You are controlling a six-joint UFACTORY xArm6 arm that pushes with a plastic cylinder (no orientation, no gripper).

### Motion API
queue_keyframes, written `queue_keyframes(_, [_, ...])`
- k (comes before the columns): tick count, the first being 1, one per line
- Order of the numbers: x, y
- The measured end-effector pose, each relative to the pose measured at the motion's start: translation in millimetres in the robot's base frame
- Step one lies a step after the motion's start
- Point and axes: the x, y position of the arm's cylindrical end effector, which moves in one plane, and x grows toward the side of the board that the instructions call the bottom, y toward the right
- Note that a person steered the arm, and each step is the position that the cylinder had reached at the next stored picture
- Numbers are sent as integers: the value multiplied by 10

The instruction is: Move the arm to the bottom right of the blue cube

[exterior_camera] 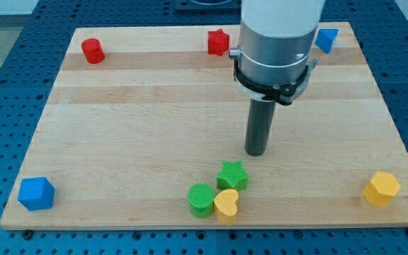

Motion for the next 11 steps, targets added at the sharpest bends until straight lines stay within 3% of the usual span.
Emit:
queue_keyframes(3, [-516, -1416])
queue_keyframes(4, [-157, -2068])
queue_keyframes(5, [885, -2742])
queue_keyframes(6, [1106, -2854])
queue_keyframes(11, [1098, -2567])
